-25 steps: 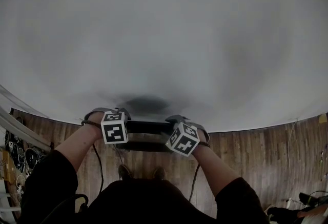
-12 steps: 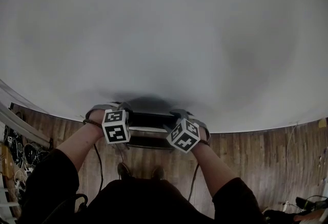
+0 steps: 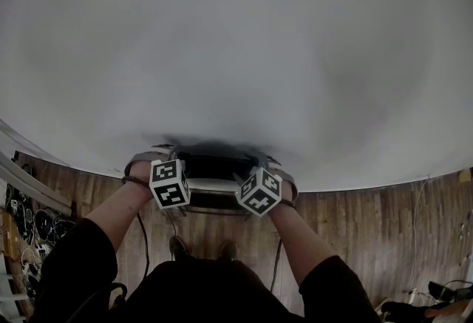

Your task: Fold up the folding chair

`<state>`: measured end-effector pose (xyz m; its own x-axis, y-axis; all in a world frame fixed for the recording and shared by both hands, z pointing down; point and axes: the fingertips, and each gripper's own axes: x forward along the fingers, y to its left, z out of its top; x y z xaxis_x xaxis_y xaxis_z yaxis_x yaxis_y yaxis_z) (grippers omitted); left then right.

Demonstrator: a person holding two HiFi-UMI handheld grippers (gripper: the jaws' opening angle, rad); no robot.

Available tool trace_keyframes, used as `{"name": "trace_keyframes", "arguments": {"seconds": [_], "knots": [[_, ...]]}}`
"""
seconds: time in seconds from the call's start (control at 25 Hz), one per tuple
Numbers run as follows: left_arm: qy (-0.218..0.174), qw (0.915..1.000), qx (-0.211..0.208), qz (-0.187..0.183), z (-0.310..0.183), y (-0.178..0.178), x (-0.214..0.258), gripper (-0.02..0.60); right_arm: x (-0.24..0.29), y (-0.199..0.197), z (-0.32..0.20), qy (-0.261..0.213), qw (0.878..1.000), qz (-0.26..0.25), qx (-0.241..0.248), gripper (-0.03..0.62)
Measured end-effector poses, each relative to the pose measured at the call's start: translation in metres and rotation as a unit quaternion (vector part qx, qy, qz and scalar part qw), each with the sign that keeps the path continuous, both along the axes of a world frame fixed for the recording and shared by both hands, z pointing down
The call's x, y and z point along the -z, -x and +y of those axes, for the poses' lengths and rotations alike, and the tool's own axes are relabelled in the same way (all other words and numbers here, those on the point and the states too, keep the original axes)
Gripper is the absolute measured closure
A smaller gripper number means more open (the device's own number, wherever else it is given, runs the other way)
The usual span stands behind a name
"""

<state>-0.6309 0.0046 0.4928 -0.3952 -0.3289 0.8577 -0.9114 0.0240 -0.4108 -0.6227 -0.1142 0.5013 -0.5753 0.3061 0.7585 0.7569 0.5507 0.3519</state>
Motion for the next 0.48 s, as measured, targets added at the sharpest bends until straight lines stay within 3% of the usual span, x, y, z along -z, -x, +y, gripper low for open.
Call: {"name": "trace_keyframes", "arguments": {"seconds": [0.48], "knots": [[0.006, 0.9993, 0.004, -0.037, -0.003, 0.023, -0.003, 0.448, -0.002, 0.023, -0.004, -0.020, 0.998, -0.058, -0.024, 0.352]]}}
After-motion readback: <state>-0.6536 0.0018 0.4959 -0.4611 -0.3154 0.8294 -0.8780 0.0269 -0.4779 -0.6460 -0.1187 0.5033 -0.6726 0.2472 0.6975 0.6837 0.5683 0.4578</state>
